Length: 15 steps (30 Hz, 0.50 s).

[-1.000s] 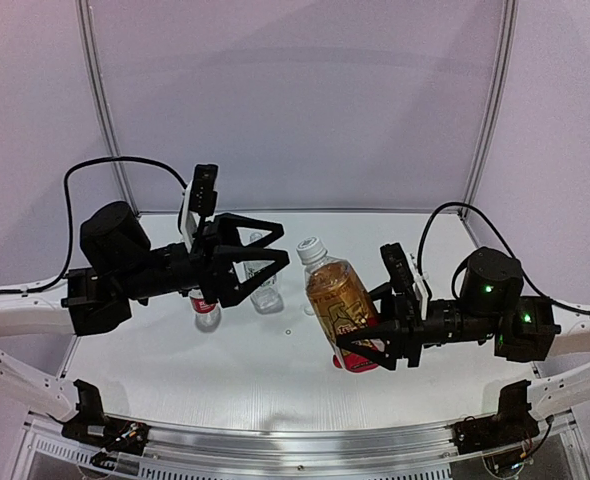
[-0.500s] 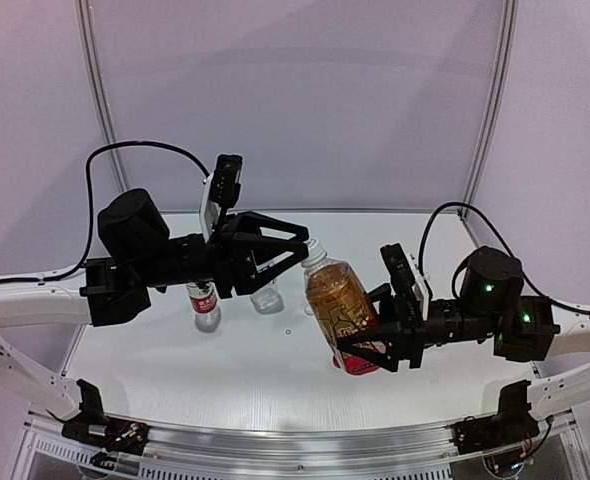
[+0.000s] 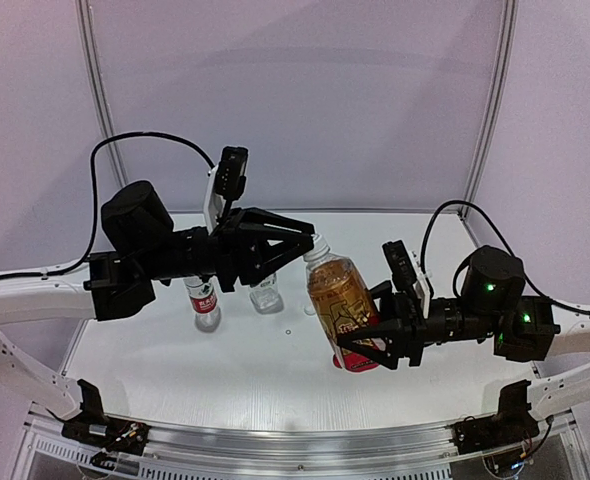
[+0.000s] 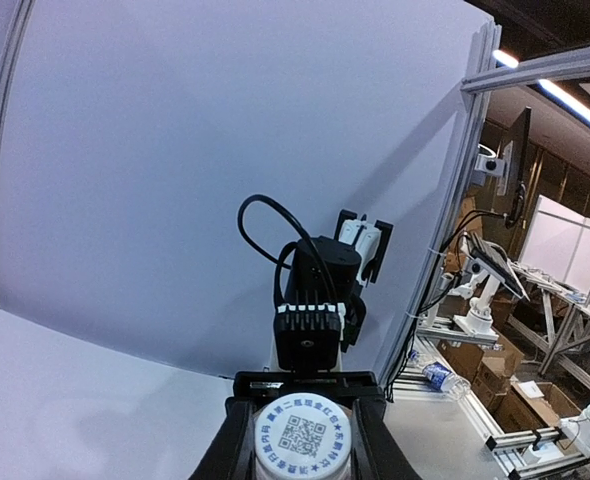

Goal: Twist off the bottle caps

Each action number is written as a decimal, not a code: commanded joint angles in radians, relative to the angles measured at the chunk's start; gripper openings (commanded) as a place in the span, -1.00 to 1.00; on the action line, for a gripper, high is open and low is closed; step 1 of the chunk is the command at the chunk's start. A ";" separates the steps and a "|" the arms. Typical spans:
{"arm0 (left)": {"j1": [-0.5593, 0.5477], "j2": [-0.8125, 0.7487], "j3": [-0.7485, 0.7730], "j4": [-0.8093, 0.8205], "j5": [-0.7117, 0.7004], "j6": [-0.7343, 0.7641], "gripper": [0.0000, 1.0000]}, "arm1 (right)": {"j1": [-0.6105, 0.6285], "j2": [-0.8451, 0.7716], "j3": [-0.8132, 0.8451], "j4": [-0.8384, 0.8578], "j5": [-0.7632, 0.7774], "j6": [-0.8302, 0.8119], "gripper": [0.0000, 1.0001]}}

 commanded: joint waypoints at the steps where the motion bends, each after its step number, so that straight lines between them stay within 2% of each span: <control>1: 0.002 0.031 0.022 -0.009 0.013 -0.010 -0.72 | -0.001 0.000 -0.008 -0.010 -0.001 -0.015 -1.00; 6: -0.003 0.031 0.016 -0.047 -0.050 -0.017 -0.78 | -0.002 -0.011 -0.006 -0.044 0.106 -0.014 -1.00; 12: -0.071 0.042 0.070 -0.227 -0.328 -0.013 -0.79 | -0.002 -0.009 0.004 -0.143 0.450 0.011 -1.00; 15: -0.108 0.089 0.117 -0.280 -0.453 -0.055 -0.80 | -0.002 0.024 0.029 -0.198 0.569 0.029 -1.00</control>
